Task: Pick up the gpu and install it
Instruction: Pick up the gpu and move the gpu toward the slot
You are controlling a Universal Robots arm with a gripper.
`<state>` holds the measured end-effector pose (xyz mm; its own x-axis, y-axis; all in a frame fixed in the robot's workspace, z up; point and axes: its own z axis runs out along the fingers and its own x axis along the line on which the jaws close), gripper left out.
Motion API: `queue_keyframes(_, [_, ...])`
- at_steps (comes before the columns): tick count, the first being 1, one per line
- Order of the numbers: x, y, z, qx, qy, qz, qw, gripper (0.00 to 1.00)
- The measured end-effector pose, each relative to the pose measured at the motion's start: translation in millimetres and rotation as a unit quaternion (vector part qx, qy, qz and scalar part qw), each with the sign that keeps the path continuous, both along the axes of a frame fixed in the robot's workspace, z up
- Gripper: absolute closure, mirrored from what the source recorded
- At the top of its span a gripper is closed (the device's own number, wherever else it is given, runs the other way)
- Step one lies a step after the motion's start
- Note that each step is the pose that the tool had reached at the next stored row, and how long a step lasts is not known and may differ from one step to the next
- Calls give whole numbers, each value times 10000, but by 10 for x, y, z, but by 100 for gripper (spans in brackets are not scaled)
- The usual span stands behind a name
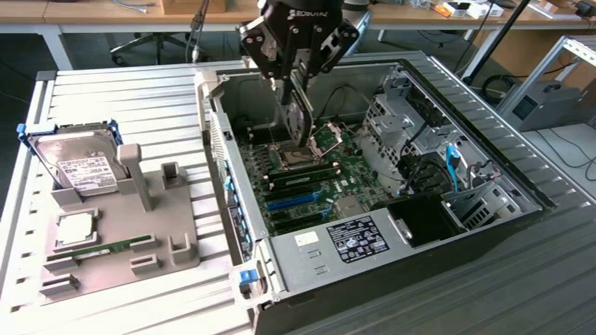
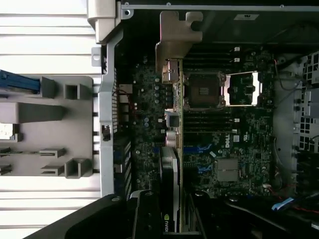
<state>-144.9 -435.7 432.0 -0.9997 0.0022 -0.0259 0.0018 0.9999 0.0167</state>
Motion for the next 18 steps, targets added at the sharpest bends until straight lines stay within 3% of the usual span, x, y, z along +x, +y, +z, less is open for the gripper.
queue_keyframes(9, [438, 0, 0, 0, 0, 0, 10000, 73])
queue_keyframes(16, [975, 0, 0, 0, 0, 1, 10000, 73])
queue_keyframes(18, [1077, 0, 0, 0, 0, 0, 10000, 73])
